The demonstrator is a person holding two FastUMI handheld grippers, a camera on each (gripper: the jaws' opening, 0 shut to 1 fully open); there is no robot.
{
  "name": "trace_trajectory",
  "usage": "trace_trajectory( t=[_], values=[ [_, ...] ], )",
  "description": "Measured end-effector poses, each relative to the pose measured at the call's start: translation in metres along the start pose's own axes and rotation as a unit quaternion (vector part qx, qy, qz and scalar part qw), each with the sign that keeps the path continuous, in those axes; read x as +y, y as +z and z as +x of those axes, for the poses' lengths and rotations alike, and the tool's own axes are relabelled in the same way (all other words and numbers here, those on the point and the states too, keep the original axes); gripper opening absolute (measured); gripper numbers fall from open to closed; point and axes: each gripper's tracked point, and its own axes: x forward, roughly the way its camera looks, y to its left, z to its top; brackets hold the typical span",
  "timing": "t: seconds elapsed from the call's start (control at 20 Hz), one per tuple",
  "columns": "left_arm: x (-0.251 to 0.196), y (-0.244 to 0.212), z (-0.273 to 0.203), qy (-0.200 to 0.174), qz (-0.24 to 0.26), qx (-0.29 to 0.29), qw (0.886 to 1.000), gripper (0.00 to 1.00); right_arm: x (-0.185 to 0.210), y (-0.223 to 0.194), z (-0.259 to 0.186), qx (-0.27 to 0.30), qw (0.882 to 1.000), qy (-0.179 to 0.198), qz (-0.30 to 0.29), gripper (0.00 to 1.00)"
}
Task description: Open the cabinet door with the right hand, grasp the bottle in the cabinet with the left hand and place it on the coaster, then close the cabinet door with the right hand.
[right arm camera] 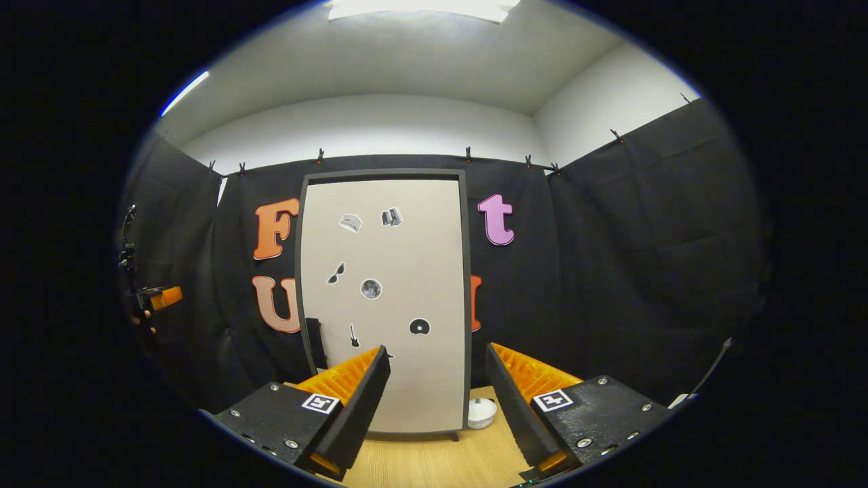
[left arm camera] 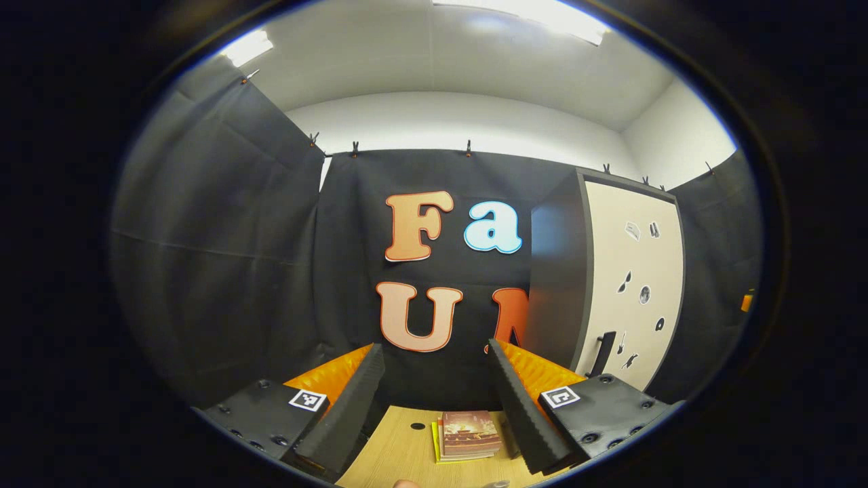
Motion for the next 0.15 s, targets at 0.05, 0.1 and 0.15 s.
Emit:
trace_trajectory(
  t=[0.05, 0.1, 0.15],
  values=[
    [0.0016, 0.0005, -0.0003, 0.002, 0.001, 0.001, 1.0, 0.99, 0.0003, -0.0005, 0.0, 0.001, 1.0, 0.001, 0.001, 0.88],
    [0.0021, 0.0002, -0.0012, 0.003, 0.003, 0.001, 1.0, 0.99, 0.0003, -0.0011, 0.0008, 0.002, 1.0, 0.002, 0.001, 0.88],
    [0.0017, -0.001, -0.0011, 0.003, 0.005, 0.003, 1.0, 0.99, 0.0006, -0.0023, 0.0014, 0.004, 1.0, 0.003, 0.002, 0.88]
  ],
)
